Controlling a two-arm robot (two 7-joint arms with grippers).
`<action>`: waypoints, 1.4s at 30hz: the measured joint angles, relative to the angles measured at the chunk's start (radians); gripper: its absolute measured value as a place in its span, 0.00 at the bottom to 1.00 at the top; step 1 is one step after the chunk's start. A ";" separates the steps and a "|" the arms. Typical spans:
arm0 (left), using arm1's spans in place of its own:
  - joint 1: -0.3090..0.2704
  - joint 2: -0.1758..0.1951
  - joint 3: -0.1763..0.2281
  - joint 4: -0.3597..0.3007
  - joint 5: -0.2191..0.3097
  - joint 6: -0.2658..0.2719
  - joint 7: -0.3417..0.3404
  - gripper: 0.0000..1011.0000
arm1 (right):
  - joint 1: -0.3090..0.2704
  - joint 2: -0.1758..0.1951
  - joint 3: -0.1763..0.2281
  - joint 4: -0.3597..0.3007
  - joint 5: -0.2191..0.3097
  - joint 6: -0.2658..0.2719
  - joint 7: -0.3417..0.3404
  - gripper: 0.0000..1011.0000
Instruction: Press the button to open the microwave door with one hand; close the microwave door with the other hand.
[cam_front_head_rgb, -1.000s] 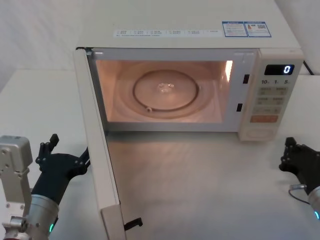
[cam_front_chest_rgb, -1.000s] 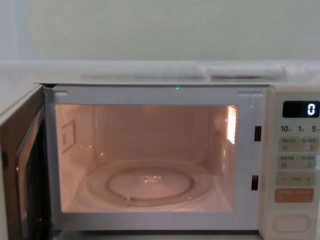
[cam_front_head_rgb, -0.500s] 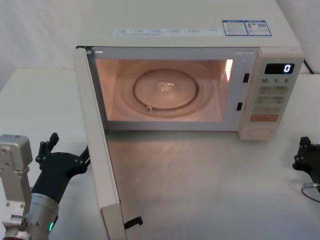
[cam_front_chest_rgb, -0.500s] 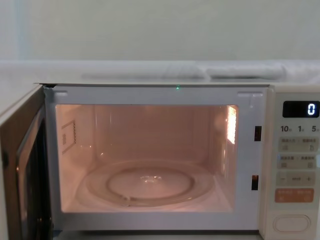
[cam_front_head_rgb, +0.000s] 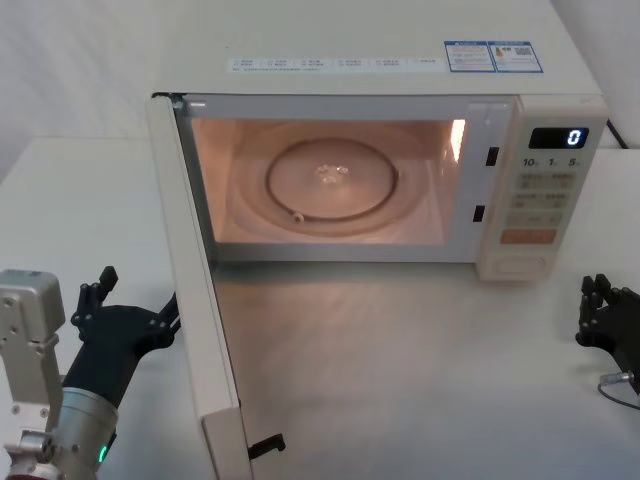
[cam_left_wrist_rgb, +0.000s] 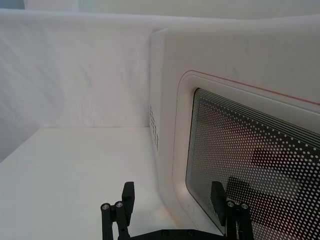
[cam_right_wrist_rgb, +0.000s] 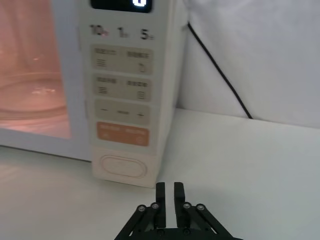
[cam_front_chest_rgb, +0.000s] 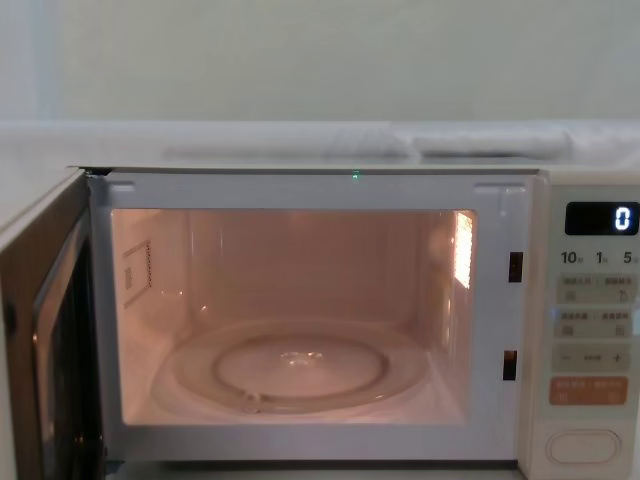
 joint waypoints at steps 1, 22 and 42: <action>0.000 0.000 0.000 0.000 0.000 0.000 0.000 0.99 | -0.002 0.007 -0.005 -0.002 0.000 -0.005 0.007 0.12; 0.000 0.000 0.000 0.000 0.000 0.000 0.000 0.99 | 0.003 0.061 -0.035 0.000 -0.005 -0.019 0.039 0.76; 0.000 0.000 0.000 0.000 0.000 0.000 0.000 0.99 | 0.005 0.073 -0.031 0.001 -0.001 -0.015 0.042 0.99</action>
